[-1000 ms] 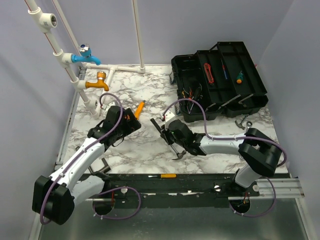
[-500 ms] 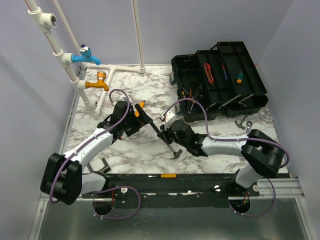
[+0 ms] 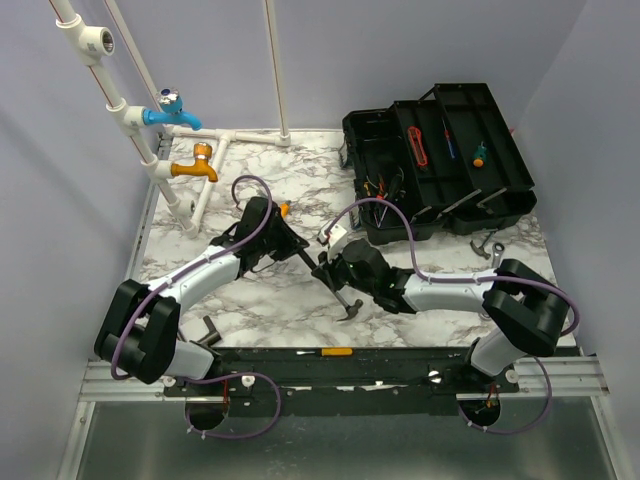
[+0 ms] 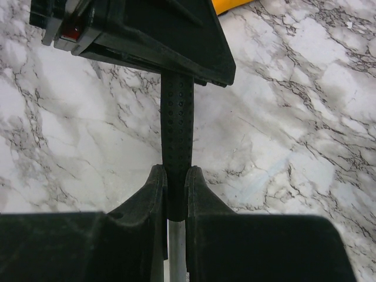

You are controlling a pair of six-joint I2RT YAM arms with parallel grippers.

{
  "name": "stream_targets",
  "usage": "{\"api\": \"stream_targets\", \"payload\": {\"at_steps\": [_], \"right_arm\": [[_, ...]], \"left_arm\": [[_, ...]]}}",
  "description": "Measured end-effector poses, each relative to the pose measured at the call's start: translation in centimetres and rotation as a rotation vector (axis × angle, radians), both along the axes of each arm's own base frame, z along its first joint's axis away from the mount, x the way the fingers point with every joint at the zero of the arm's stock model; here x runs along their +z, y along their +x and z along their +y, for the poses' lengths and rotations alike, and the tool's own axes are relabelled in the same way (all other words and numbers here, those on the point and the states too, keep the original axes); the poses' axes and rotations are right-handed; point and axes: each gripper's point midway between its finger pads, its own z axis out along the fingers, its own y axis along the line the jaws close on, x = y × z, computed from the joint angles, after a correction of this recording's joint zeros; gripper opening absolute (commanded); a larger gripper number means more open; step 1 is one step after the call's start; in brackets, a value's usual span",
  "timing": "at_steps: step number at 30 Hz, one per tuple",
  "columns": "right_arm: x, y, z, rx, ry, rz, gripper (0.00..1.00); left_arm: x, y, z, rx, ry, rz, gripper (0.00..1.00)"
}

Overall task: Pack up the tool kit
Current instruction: Place the hammer in the toolbox.

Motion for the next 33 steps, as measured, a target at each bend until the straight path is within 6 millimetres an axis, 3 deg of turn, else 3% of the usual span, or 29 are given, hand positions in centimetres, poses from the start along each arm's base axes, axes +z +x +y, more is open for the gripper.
{"api": "stream_targets", "payload": {"at_steps": [2,3,5,6,7,17,23,24,27,28,29,31,33], "right_arm": [[0.0,0.0,0.0,-0.003,0.000,0.000,0.04],[0.1,0.1,0.0,-0.004,0.001,-0.001,0.13],[0.1,0.1,0.0,-0.006,0.001,-0.003,0.47],[0.1,0.1,0.0,-0.008,0.002,-0.001,0.58],[0.0,0.1,0.0,-0.010,0.001,-0.002,0.62],[-0.8,0.0,-0.7,-0.045,-0.001,0.032,0.66],[-3.1,-0.7,-2.0,-0.075,-0.060,0.090,0.63],[-3.5,-0.8,-2.2,-0.078,-0.070,0.100,0.57],[-4.9,-1.2,-2.4,-0.078,-0.098,0.135,0.16],[-5.1,-1.1,-2.4,-0.080,-0.110,0.133,0.06],[-5.3,-1.6,-2.1,-0.058,-0.115,0.140,0.01],[-5.1,-2.1,-1.4,-0.028,-0.116,0.140,0.01],[-5.1,-2.1,-1.4,-0.028,-0.116,0.141,0.01]], "left_arm": [[0.4,0.2,-0.3,0.001,-0.014,-0.008,0.00],[0.5,0.2,-0.4,0.002,-0.016,-0.009,0.00],[0.5,0.1,-0.4,0.002,-0.015,-0.006,0.00],[0.4,0.1,-0.4,0.003,-0.013,-0.003,0.00],[0.4,0.1,-0.3,0.004,-0.012,-0.003,0.00],[0.8,-0.2,0.2,0.013,0.004,-0.010,0.00],[0.8,-0.3,0.2,0.012,0.006,-0.007,0.00],[0.8,-0.3,0.2,0.012,0.006,-0.007,0.00],[0.8,-0.3,0.2,0.011,0.006,-0.008,0.00],[0.9,-0.3,0.2,0.013,0.004,-0.009,0.02],[1.0,-0.2,0.2,0.014,0.002,-0.011,0.07],[1.2,-0.1,0.1,0.001,0.010,-0.025,0.25],[1.4,-0.3,0.2,-0.004,0.013,-0.028,0.67]]}}
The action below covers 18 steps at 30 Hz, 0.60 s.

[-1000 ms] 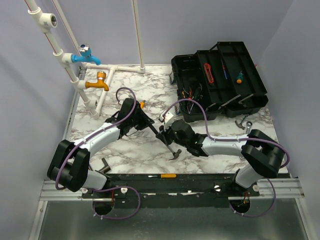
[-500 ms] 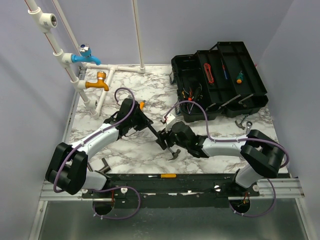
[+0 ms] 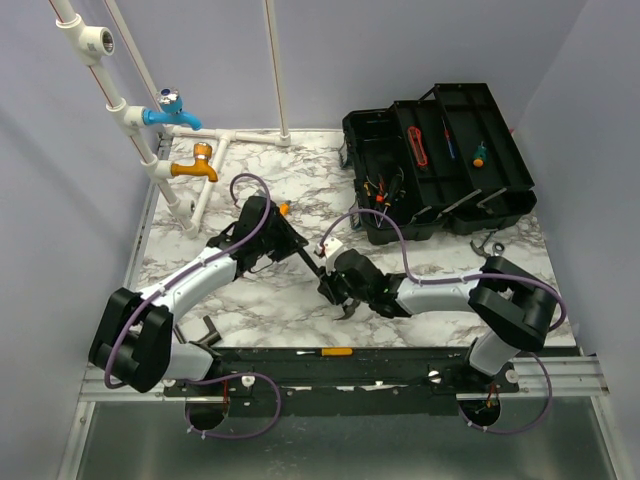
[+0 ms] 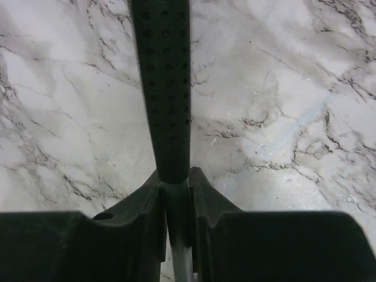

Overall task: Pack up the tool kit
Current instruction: Place the hammer in the toolbox.

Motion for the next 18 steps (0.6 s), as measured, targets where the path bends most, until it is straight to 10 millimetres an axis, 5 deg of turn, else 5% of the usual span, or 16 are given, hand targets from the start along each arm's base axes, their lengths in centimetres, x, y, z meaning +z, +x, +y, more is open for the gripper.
{"api": "stream_targets", "payload": {"at_steps": [1,2,11,18], "right_arm": [[0.1,0.0,0.0,0.000,0.000,0.000,0.01],[0.0,0.1,-0.1,-0.009,-0.002,0.002,0.01],[0.3,1.1,-1.7,-0.098,-0.047,0.008,0.01],[5.2,2.6,-0.2,-0.124,0.006,-0.034,0.01]], "left_arm": [[0.1,0.0,0.0,-0.005,0.004,-0.006,0.89],[0.2,0.0,0.0,-0.004,0.002,-0.005,0.98],[4.0,-0.9,1.9,0.027,0.034,-0.110,0.99],[12.2,-2.2,6.5,0.150,0.070,-0.405,0.98]]}}
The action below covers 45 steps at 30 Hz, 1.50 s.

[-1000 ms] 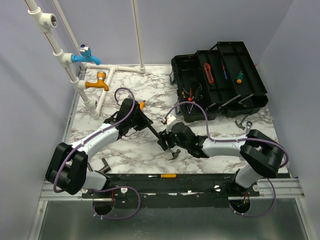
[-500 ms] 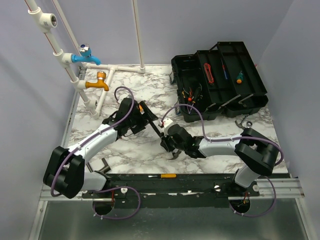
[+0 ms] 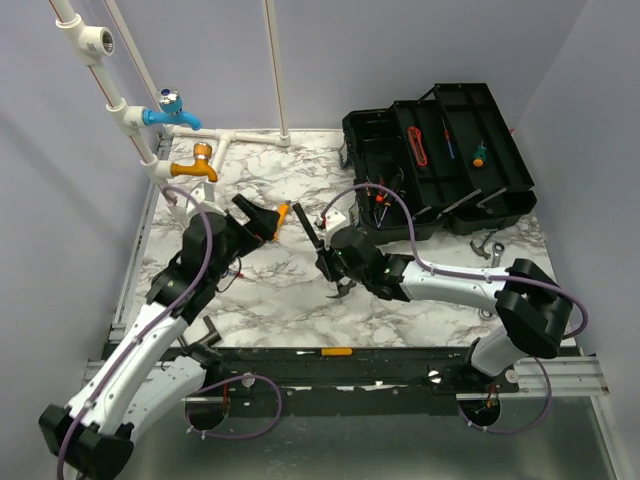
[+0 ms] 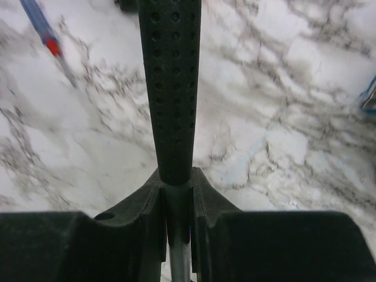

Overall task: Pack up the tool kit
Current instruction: Place the hammer in the toolbox.

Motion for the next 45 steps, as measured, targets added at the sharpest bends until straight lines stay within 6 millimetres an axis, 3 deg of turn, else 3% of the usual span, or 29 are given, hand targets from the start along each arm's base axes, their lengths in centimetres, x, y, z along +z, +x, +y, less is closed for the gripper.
{"api": "stream_targets", "payload": {"at_steps": [5,10,16,21,26,33,37,39,42,45], "right_arm": [[5.9,2.5,1.2,-0.064,0.040,-0.077,0.01],[10.8,5.5,-0.2,-0.162,0.059,-0.138,0.01],[15.9,12.3,-6.9,-0.356,0.104,-0.177,0.01],[18.5,18.5,-12.3,-0.477,0.129,-0.160,0.01],[15.4,21.7,-14.6,-0.507,0.074,-0.059,0.01],[5.9,23.4,-14.6,-0.476,-0.097,0.126,0.01],[2.4,23.8,-14.7,-0.457,-0.183,0.193,0.02],[1.9,24.1,-14.9,-0.452,-0.216,0.194,0.12],[1.9,24.4,-15.6,-0.456,-0.268,0.183,0.45],[2.3,24.8,-16.1,-0.466,-0.297,0.162,0.57]], "left_arm": [[3.1,-2.0,4.3,0.135,0.034,-0.134,0.99],[3.8,-3.8,7.5,0.248,0.036,-0.187,0.99],[1.9,-4.2,8.3,0.278,0.059,-0.160,0.99],[0.7,-3.8,8.0,0.265,0.086,-0.123,0.98],[-0.2,-3.4,6.8,0.209,0.096,-0.103,0.98],[-1.2,-3.2,4.5,0.107,0.049,-0.091,0.99],[-1.8,-3.3,3.3,0.051,0.031,-0.081,0.99],[-1.9,-3.2,2.9,0.033,0.029,-0.080,0.99],[-1.7,-3.2,2.7,0.022,0.026,-0.085,0.99],[-1.6,-3.1,2.6,0.016,0.023,-0.089,0.99]]}}
